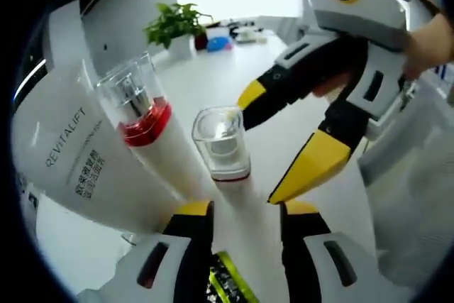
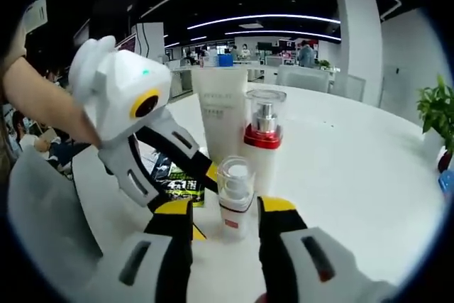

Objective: Arrange the skincare products in the storage area until every visible bottle or jar stands upright without overlapping.

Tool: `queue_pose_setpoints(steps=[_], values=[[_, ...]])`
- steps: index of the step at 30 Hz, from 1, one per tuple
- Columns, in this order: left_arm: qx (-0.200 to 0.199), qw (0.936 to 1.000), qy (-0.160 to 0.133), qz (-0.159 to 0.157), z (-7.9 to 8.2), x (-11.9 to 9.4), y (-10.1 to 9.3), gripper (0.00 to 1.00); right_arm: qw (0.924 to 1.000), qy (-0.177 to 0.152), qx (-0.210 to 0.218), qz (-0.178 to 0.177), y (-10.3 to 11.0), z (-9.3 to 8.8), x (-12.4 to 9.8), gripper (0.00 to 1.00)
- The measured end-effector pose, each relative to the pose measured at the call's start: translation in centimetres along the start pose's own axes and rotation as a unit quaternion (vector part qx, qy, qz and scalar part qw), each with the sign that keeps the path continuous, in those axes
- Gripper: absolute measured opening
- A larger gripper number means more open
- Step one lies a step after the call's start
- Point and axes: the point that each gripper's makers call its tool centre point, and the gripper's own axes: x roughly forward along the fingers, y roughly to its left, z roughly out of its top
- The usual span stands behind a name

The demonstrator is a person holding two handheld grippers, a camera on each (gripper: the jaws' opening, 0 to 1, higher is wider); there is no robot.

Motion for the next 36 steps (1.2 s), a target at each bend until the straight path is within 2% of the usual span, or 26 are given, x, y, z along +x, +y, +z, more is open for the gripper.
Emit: queue_pose_setpoints(steps=[4, 6, 12, 15, 22, 24, 28, 36], values=[[-0.017, 0.9998, -0.002, 0.013, -0.3, -1.0, -0.3, 0.38, 0.9999, -0.004, 0.005, 0.008, 0.5, 0.3, -0.6, 0.42], [-0.037, 0.9991, -0.006, 0.019, -0.7, -1.6, -0.6, 0.40, 0.9998, -0.009, 0.009, 0.013, 0.9, 0.4, -0.9, 0.45], [-0.069, 0.9971, 0.000, 0.030, -2.5, -2.9, -1.6, 0.45, 0.9997, -0.007, 0.008, 0.020, 1.7, 0.3, -1.4, 0.50], [-0.095, 0.9946, -0.006, 0.043, -3.0, -3.9, -1.7, 0.46, 0.9997, -0.008, 0.008, 0.023, 2.2, 0.3, -1.7, 0.51], [-0.127, 0.9893, -0.005, 0.073, -4.4, -6.1, -1.7, 0.53, 0.9994, -0.017, 0.016, 0.027, 3.1, 0.7, -2.7, 0.55], [-0.155, 0.9849, -0.016, 0.075, -4.6, -6.9, -2.0, 0.57, 0.9992, -0.020, 0.019, 0.029, 3.5, 0.8, -2.9, 0.56], [-0.160, 0.9831, -0.013, 0.088, -5.2, -8.2, -2.4, 0.60, 0.9990, -0.023, 0.022, 0.031, 4.2, 0.9, -3.5, 0.58], [-0.190, 0.9744, -0.012, 0.120, -7.0, -10.8, -3.1, 0.66, 0.9987, -0.026, 0.029, 0.035, 5.4, 1.0, -4.5, 0.63]])
